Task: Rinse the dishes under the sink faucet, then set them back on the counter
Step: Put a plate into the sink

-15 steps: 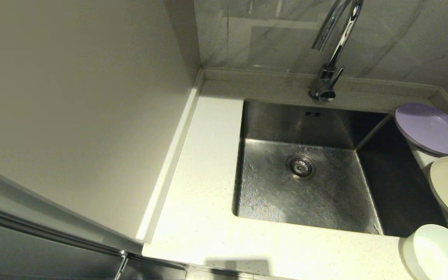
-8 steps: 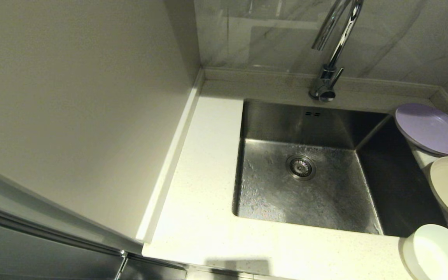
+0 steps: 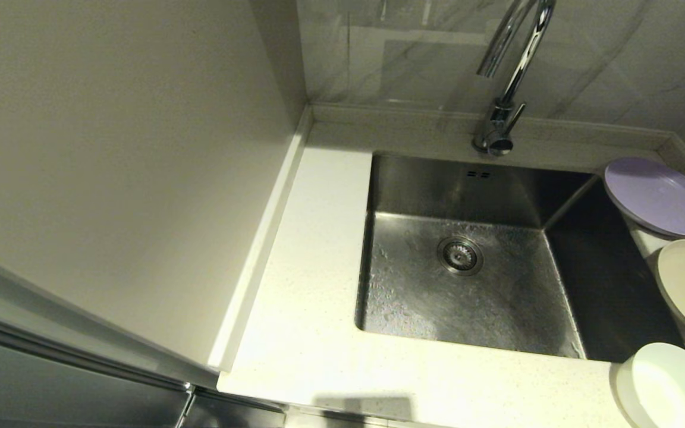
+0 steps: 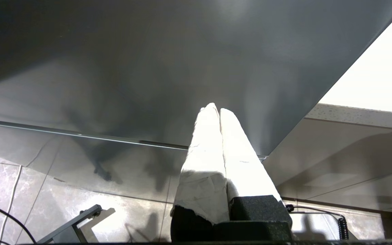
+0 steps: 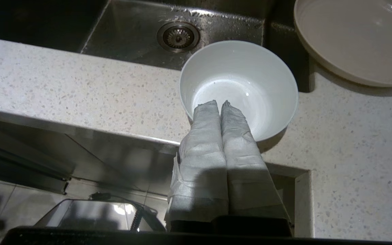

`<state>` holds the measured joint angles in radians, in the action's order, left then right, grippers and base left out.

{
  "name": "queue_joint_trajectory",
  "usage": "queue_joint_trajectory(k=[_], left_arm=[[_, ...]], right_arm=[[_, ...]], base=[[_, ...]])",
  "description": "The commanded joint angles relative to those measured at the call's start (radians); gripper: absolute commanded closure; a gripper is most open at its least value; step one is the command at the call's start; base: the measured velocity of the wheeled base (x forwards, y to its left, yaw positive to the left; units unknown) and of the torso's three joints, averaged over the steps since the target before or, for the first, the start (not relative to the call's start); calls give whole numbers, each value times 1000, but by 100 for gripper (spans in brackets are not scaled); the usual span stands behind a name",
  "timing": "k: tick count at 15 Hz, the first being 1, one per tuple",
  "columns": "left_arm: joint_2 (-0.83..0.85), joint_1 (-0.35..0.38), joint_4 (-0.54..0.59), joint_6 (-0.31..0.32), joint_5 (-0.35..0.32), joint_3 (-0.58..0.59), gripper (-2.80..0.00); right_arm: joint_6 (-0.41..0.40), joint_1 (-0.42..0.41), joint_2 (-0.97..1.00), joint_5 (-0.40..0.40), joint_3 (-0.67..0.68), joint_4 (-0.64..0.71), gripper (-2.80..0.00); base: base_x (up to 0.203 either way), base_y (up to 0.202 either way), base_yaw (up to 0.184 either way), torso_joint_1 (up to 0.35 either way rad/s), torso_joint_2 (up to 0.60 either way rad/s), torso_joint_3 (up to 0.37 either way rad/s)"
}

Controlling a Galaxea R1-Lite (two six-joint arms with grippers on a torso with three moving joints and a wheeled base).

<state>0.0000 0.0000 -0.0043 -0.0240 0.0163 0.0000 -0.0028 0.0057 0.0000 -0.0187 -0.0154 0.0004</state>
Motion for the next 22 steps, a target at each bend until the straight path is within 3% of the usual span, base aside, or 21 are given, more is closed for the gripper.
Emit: queue_joint_trajectory(k=[1,9,16,19,22], left_arm=[[-3,0,0,-1,1,0,0],[-3,0,0,-1,1,0,0],[-3,0,0,-1,1,0,0],[-3,0,0,-1,1,0,0],[-3,0,0,-1,1,0,0]], right_arm=[[0,1,7,-1,-65,13,0],[3,2,284,-42,-390,89,0],[104,2,689,-50,-883,421,0],[108,1,806,-60,-950,541,0],[31,0,891,-129,-957,573,0]], base=[[0,0,0,0,0,0],[0,0,0,0,0,0],[0,0,0,0,0,0],[0,0,0,0,0,0],[0,0,0,0,0,0]])
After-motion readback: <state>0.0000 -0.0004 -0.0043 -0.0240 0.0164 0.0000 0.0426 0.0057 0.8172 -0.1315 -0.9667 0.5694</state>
